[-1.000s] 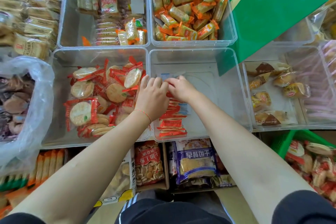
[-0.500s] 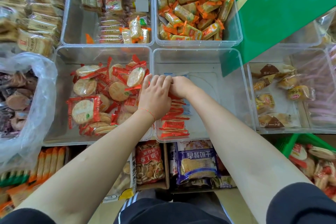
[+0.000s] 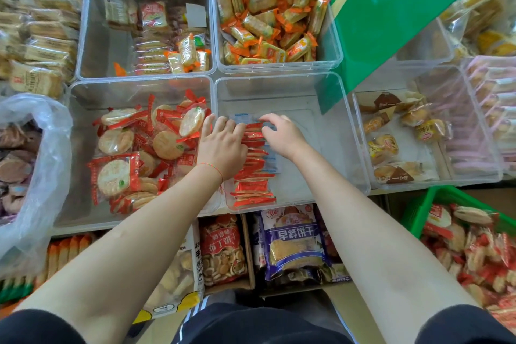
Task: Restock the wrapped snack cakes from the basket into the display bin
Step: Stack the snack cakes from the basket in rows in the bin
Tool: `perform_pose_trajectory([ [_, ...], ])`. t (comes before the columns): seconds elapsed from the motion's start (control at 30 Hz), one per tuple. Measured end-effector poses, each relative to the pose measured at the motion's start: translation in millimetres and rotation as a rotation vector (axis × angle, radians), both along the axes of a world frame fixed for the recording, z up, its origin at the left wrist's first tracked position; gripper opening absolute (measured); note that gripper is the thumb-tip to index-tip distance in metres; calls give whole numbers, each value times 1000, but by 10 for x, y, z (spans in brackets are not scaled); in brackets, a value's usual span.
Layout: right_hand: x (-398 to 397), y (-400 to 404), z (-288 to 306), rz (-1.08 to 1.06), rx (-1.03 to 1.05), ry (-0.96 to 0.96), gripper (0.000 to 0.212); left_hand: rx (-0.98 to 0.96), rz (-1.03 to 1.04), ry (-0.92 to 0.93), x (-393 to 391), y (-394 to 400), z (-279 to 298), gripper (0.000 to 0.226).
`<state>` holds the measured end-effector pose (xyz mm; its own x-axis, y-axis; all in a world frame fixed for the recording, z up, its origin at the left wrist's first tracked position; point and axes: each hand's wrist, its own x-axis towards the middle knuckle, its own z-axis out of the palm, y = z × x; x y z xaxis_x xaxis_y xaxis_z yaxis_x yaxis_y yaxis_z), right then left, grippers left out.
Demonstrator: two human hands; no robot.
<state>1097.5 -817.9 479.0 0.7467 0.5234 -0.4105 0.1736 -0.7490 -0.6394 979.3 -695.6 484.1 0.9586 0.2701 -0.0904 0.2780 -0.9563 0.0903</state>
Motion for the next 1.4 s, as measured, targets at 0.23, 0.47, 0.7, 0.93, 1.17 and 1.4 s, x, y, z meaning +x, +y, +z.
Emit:
perform_pose_trajectory([
  [0.23,-77,-450,214,-38,67,-45,38,43,50,85,85,-221,137,47],
  [0.47,-158,-1442,650,-496,286,-340,24,-167,-64,-194,467,-1330,519,29],
  [0.7,-220,-3297,330,-982,131,-350,20,-453,-434,15,867,-3150,583,16],
  [0.93,-511,-4680,-575,-1109,-73,167,12,-446,-502,520,980,-4268,-253,33],
  [1.17,-607,-4692,-1036,-680,-42,538,71,-582,-251,634,1002,-4418,-676,37],
  [1.4,-577,-4584,-1238,-712,-4,508,69,-668,-170,602,994,-4426,-693,31],
])
